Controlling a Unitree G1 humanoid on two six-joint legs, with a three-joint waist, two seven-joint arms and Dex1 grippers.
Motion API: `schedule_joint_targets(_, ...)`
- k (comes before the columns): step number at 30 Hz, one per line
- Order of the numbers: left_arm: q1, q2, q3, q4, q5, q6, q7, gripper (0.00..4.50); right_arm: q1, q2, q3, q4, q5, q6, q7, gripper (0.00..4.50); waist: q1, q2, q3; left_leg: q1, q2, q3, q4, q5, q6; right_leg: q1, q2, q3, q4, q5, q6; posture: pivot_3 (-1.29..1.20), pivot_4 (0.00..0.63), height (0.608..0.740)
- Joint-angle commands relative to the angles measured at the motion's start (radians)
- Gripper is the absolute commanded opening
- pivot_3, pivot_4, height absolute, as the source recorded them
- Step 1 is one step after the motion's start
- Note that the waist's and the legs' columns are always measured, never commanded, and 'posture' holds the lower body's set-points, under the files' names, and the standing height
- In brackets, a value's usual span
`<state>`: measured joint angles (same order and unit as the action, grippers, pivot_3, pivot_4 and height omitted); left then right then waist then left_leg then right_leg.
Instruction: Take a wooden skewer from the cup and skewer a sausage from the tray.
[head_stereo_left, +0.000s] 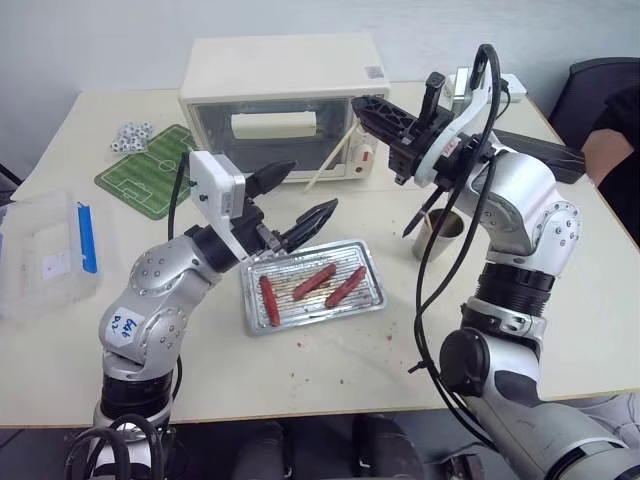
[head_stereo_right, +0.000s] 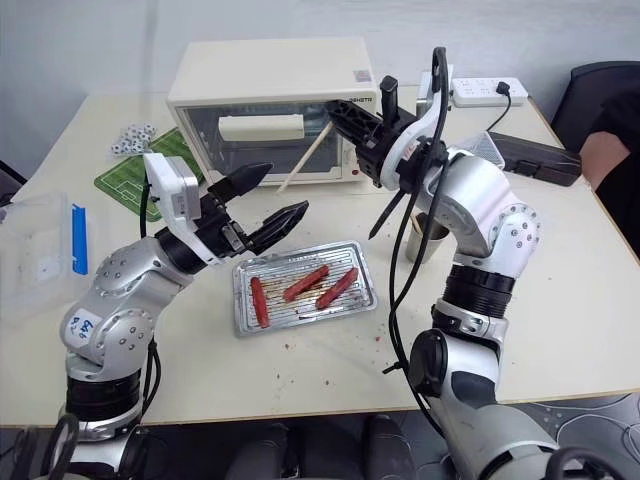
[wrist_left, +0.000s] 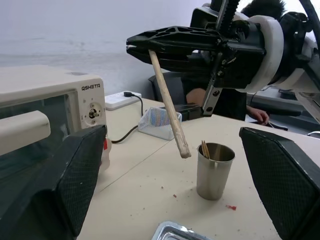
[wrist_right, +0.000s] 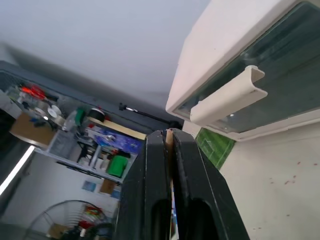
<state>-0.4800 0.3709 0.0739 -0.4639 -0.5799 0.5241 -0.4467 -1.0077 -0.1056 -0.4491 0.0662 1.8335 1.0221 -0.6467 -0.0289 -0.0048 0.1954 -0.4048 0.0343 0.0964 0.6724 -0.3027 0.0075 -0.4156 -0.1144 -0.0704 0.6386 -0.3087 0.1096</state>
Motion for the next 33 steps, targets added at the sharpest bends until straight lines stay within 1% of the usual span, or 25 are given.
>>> schedule_joint_targets(1,-0.037,-0.031,-0.016,-0.014,0.021,-0.045,0.019,4.50,0.005,-0.009,0.054,-0.040,0.091,-0.074,-0.043,0.03,0.001,0.000,0.000,0.000,0.000,0.000,0.000,0.000,0.000,0.000,0.000,0.000,0.000,0.000,0.000,0.00,0.150,0.740)
schedule_joint_targets(6,-0.063,-0.084,-0.023,0.012,0.053,-0.077,0.057,4.50,0.021,-0.035,0.097,-0.052,0.126,-0.147,-0.051,0.03,0.001,0.000,0.000,-0.001,0.000,0.000,0.000,0.000,0.000,0.000,0.000,0.000,0.000,0.000,0.000,0.00,0.150,0.740)
schedule_joint_targets(9,-0.061,-0.123,-0.040,0.005,0.074,-0.092,0.088,4.00,0.030,-0.050,0.116,-0.059,0.129,-0.178,-0.046,0.00,0.002,0.000,0.000,-0.001,0.000,0.000,0.000,0.000,0.001,0.000,0.000,0.000,-0.001,0.000,0.000,0.00,0.150,0.740)
schedule_joint_targets(13,-0.048,-0.142,-0.050,-0.004,0.102,-0.088,0.124,2.88,0.040,-0.067,0.135,-0.071,0.130,-0.213,-0.035,0.00,0.002,0.000,0.000,-0.001,0.000,0.000,0.000,0.000,0.001,0.000,0.000,0.000,-0.001,0.000,0.001,0.00,0.150,0.740)
schedule_joint_targets(27,-0.036,-0.122,-0.050,0.010,0.107,-0.072,0.113,2.88,0.064,-0.093,0.175,-0.097,0.136,-0.268,-0.004,0.00,0.002,0.000,0.000,-0.001,0.001,0.000,0.000,0.000,0.001,0.000,0.000,-0.001,-0.002,0.000,0.001,0.00,0.150,0.740)
schedule_joint_targets(28,-0.036,-0.122,-0.049,0.011,0.106,-0.074,0.111,2.53,0.065,-0.094,0.178,-0.098,0.136,-0.270,-0.002,0.00,0.002,0.000,0.000,-0.001,0.001,0.000,0.000,0.000,0.001,0.000,0.000,-0.001,-0.002,0.000,0.001,0.00,0.150,0.740)
schedule_joint_targets(29,-0.039,-0.122,-0.049,0.011,0.104,-0.073,0.108,2.38,0.067,-0.094,0.179,-0.100,0.136,-0.271,-0.001,0.00,0.002,0.000,0.000,-0.001,0.001,0.000,0.000,0.000,0.001,0.000,-0.001,-0.001,-0.002,0.000,0.001,0.00,0.150,0.740)
schedule_joint_targets(30,-0.042,-0.121,-0.051,0.012,0.102,-0.072,0.105,2.13,0.071,-0.096,0.179,-0.102,0.137,-0.272,0.000,0.00,0.002,0.000,0.000,-0.001,0.001,0.000,0.000,0.000,0.001,0.000,-0.001,-0.001,-0.002,0.000,0.001,0.00,0.150,0.740)
schedule_joint_targets(33,-0.049,-0.122,-0.053,0.013,0.103,-0.068,0.107,1.21,0.075,-0.098,0.181,-0.105,0.137,-0.273,0.004,0.00,0.002,0.000,0.000,-0.001,0.001,0.000,0.000,0.000,0.001,0.000,0.000,-0.001,-0.002,0.000,0.001,0.00,0.150,0.740)
